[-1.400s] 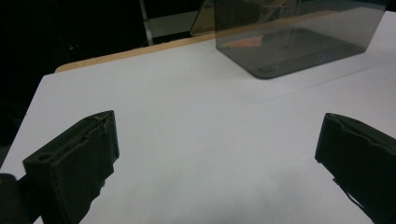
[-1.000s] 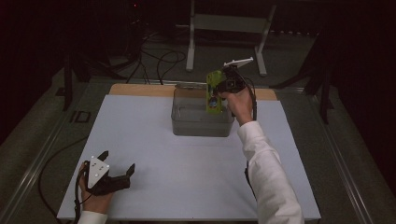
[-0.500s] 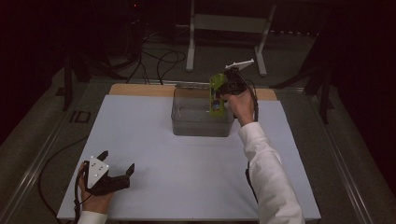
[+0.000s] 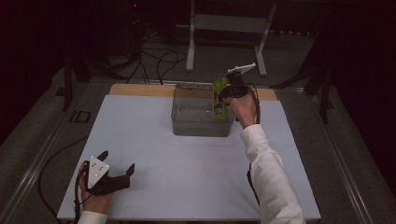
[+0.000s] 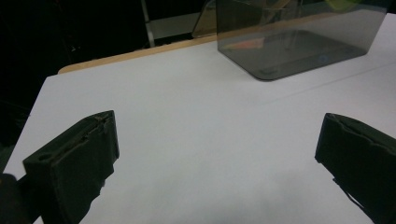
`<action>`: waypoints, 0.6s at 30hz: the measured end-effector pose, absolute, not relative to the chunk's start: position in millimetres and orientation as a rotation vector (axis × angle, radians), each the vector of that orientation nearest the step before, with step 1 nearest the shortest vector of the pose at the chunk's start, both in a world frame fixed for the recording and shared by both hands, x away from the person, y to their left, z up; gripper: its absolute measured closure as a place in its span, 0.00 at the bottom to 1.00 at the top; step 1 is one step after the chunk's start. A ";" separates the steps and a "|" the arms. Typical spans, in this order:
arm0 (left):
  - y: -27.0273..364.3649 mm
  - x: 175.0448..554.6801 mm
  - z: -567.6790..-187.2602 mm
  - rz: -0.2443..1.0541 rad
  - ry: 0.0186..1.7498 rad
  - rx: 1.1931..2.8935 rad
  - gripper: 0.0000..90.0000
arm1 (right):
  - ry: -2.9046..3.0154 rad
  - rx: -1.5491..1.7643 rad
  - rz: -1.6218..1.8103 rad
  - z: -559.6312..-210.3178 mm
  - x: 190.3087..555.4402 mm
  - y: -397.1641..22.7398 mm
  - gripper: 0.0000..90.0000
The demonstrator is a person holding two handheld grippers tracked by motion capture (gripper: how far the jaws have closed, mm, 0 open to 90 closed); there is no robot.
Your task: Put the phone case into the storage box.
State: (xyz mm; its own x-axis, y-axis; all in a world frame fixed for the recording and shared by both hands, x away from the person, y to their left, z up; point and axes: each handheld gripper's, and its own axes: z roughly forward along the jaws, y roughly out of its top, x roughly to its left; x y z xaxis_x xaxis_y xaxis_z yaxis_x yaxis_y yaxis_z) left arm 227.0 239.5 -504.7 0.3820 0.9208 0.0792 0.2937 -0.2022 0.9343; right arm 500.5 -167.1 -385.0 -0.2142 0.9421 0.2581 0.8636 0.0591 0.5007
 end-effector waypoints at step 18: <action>239.3 227.1 -505.0 0.846 1.078 1.716 0.00 | 2.194 1.925 0.803 -403.7 503.5 -168.9 0.86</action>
